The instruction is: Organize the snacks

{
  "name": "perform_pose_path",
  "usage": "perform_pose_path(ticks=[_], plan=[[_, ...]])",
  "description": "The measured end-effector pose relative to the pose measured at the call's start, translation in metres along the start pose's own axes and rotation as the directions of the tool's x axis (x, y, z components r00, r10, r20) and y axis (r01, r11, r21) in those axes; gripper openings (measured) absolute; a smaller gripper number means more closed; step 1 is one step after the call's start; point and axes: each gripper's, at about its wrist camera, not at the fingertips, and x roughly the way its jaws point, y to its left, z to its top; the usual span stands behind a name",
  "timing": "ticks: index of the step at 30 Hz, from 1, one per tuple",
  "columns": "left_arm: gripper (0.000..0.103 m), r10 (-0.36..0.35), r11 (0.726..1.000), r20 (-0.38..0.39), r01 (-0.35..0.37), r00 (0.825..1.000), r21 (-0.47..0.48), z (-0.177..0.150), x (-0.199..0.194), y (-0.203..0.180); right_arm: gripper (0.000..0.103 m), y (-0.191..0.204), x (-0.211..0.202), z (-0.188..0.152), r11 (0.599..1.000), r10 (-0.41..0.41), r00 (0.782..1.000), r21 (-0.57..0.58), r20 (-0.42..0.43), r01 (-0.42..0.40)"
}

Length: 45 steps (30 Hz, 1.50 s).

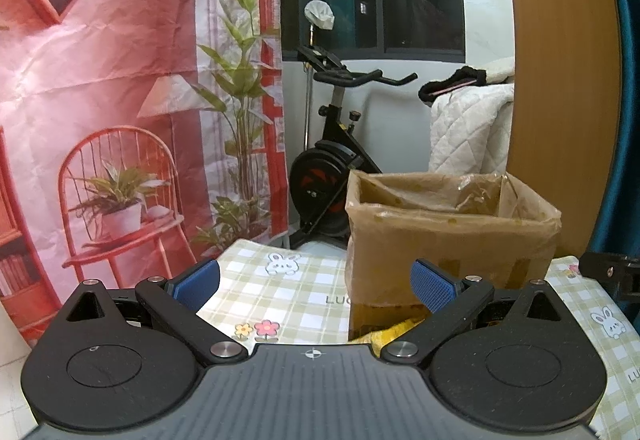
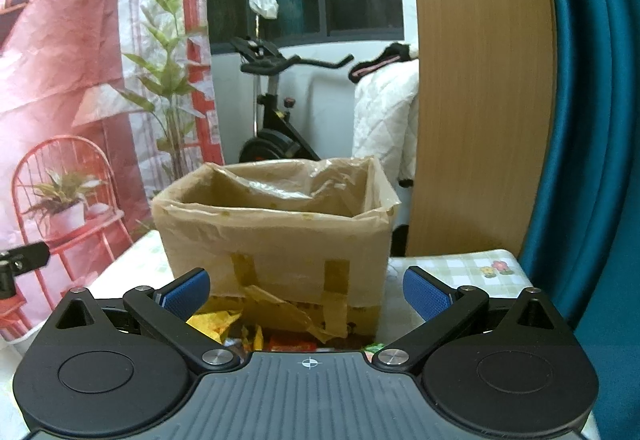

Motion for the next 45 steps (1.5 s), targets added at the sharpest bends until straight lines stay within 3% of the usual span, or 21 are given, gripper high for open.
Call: perform_pose_path(ticks=[4, 10, 16, 20, 25, 34, 37, 42, 45], plan=[[0.101, -0.028, 1.000, -0.038, 0.028, 0.999, 0.001, -0.019, 0.011, 0.005, 0.103, -0.005, 0.007, -0.025, 1.000, 0.008, 1.000, 0.014, 0.009, -0.008], [0.096, -0.093, 0.996, -0.118, 0.092, 0.989, -0.016, -0.050, 0.030, 0.010, 0.103, -0.010, 0.028, -0.069, 1.000, 0.019, 0.998, 0.008, -0.066, -0.018], [0.096, -0.138, 0.990, -0.195, 0.134, 0.971, -0.030, -0.082, 0.044, 0.007, 0.103, 0.006, 0.042, -0.118, 0.983, 0.002, 0.983, -0.179, -0.185, -0.036], [0.095, -0.145, 0.989, -0.231, 0.144, 0.962, -0.020, -0.095, 0.051, 0.005, 0.103, 0.011, 0.050, -0.147, 0.976, 0.012, 0.965, -0.208, -0.261, -0.068], [0.095, -0.168, 0.985, -0.232, 0.174, 0.958, 0.006, -0.102, 0.049, -0.002, 0.103, 0.014, 0.060, -0.160, 0.969, 0.009, 0.950, -0.231, -0.312, -0.085], [0.095, -0.232, 0.968, -0.283, 0.249, 0.931, 0.023, -0.117, 0.066, -0.010, 0.102, 0.014, 0.093, -0.177, 0.935, -0.114, 0.919, -0.353, -0.377, -0.029], [0.095, -0.246, 0.965, -0.304, 0.261, 0.920, 0.010, -0.122, 0.071, -0.011, 0.097, 0.010, 0.102, -0.175, 0.949, -0.127, 0.920, -0.315, -0.371, 0.004], [0.095, -0.247, 0.965, -0.339, 0.263, 0.908, 0.002, -0.128, 0.077, -0.012, 0.089, 0.002, 0.103, -0.169, 0.969, -0.075, 0.924, -0.246, -0.376, -0.021], [0.095, -0.254, 0.966, -0.376, 0.250, 0.891, -0.059, -0.127, 0.084, -0.010, 0.088, -0.002, 0.100, -0.166, 0.979, -0.065, 0.927, -0.205, -0.369, -0.013]])
